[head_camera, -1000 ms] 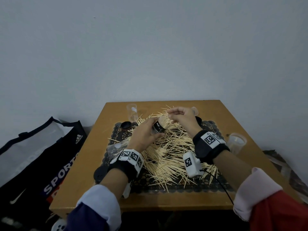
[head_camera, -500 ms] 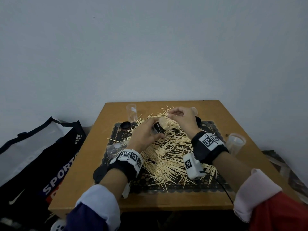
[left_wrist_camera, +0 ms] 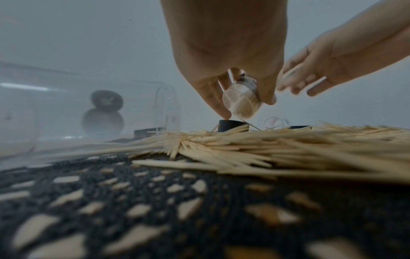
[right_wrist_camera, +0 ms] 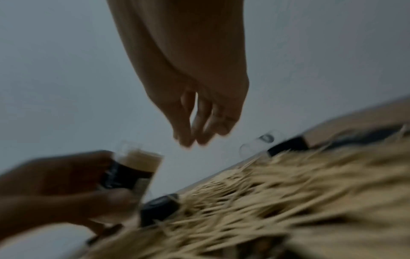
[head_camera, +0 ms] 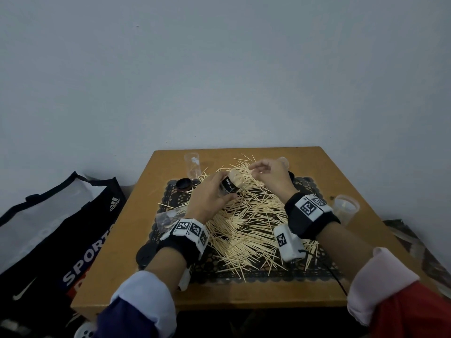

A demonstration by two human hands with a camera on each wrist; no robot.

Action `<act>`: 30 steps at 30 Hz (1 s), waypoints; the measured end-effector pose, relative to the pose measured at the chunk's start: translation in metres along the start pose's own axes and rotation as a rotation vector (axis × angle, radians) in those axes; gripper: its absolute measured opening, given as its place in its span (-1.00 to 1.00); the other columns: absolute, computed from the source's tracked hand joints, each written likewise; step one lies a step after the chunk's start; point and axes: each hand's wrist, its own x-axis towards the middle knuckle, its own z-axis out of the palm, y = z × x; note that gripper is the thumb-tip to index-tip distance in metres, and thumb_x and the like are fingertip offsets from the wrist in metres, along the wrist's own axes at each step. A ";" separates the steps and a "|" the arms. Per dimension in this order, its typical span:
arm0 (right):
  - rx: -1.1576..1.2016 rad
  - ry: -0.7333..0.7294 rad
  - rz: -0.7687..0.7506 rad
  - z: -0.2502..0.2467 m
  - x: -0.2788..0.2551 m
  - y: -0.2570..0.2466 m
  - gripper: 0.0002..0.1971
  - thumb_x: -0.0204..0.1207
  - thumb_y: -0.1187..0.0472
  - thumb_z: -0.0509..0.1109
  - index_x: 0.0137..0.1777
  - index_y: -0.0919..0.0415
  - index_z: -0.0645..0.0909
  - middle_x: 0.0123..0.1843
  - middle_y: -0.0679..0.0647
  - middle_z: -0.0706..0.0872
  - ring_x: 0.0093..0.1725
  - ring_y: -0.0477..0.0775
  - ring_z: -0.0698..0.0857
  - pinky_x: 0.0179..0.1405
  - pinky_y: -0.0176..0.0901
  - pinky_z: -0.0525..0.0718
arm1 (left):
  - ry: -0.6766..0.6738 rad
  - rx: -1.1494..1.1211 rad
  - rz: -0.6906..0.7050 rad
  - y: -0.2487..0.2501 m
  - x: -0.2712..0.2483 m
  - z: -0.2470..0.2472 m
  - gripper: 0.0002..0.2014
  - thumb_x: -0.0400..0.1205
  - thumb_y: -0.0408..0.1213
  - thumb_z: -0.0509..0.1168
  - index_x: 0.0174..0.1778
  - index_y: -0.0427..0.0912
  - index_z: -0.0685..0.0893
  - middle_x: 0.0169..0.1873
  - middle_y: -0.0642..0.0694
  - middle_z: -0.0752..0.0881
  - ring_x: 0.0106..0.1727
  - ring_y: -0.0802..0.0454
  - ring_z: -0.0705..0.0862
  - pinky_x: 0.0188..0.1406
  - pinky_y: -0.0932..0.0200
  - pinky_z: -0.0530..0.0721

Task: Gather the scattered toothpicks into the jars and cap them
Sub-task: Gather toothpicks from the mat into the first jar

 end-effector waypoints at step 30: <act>-1.091 -0.357 -0.188 -0.006 -0.024 0.000 -0.60 0.59 0.15 0.38 -0.43 0.09 0.31 -0.42 -0.07 0.44 -0.31 0.03 0.50 -0.22 -0.15 0.36 | -0.017 0.042 -0.037 0.003 0.000 -0.002 -0.35 0.49 0.03 0.51 0.45 -0.12 0.50 0.25 -0.03 0.68 0.22 0.02 0.63 0.14 0.16 0.53</act>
